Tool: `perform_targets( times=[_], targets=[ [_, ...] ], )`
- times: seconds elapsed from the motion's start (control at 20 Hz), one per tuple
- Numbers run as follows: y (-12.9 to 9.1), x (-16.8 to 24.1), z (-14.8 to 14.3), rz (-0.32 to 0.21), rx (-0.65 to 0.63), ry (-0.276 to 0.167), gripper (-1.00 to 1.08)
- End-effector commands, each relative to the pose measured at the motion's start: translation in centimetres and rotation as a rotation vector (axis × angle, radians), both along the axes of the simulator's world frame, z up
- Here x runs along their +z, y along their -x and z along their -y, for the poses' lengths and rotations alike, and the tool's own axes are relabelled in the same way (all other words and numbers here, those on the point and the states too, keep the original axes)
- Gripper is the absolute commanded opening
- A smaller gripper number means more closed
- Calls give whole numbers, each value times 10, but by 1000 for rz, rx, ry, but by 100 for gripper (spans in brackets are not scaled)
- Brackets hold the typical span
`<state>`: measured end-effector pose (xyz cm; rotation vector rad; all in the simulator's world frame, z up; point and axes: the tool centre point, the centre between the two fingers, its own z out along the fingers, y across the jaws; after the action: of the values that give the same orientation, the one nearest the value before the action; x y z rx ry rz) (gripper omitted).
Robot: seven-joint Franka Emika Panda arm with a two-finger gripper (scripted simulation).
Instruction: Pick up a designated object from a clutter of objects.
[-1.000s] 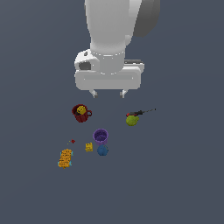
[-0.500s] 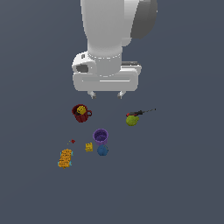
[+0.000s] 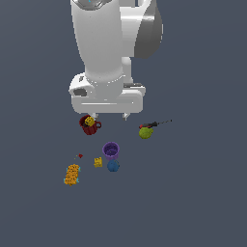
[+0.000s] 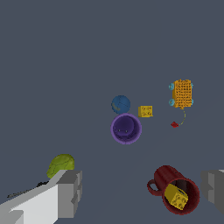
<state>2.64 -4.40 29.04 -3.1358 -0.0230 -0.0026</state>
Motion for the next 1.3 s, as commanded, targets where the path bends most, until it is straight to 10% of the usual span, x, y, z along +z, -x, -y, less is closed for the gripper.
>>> perform_targets(
  times=[0.0,1.25],
  targets=[
    [-10,-13,12,0,0,-3,100],
    [-75,-204,173,0,13,2,100]
  ],
)
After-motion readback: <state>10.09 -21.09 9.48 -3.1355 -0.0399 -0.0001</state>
